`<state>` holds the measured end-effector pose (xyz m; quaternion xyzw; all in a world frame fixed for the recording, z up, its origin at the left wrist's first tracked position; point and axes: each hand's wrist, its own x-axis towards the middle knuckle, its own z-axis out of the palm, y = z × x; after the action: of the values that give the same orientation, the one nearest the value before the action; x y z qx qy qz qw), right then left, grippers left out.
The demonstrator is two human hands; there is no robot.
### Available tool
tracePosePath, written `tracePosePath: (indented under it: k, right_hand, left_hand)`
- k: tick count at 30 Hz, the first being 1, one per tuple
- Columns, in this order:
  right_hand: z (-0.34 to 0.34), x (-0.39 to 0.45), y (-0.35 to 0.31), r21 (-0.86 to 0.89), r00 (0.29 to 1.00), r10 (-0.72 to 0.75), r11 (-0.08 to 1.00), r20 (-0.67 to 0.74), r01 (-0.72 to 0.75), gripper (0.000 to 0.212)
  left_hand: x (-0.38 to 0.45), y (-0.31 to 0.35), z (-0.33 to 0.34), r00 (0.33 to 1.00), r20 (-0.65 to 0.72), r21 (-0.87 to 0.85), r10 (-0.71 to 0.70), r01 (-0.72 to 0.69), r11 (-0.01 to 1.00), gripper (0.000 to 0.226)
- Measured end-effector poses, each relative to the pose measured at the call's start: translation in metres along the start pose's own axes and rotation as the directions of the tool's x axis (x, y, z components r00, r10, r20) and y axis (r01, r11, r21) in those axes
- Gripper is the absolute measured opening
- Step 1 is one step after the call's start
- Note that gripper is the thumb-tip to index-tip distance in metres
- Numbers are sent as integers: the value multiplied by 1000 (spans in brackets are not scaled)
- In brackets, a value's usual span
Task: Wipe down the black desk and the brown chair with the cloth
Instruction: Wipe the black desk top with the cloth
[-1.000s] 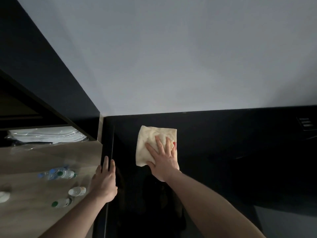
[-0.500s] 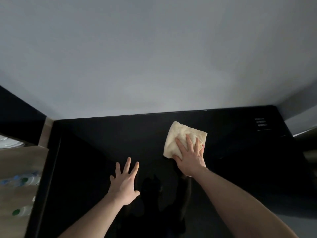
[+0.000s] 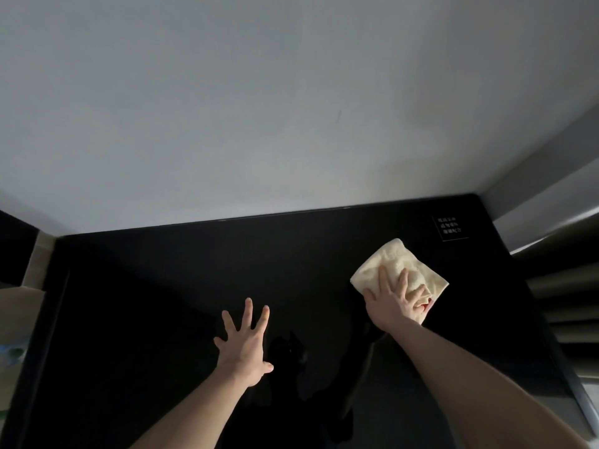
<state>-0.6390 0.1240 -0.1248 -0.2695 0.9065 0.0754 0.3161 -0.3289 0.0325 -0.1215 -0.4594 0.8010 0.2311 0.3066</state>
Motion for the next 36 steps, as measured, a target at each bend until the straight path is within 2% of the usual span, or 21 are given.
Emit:
tracePosePath:
  k: [9,16,25,30,36]
  right_hand:
    - [2,12,22,23,999,-52,998,11,51,77]
    - [-40,64,78,28,996,-83,996,-12,84,78]
    - [-100,141,165,85,997,-41,995,-70,47,77]
    - [-114,165,195,131,995,55,990,-88,-43,76]
    - [-108,157,181,163,981,146,979,-124,-125,73]
  left_hand:
    - [19,11,-17,997,33,68,66,-68,995,140]
    - [51,74,-38,999,16,22,35,-35,999,134]
    - [79,173,-53,997,18,-60,-76,76,995,138]
    - [84,178,-54,996,28,-71,-89,91,993,141]
    - [78,170,-45,999,-39,-88,-26,22,996,130]
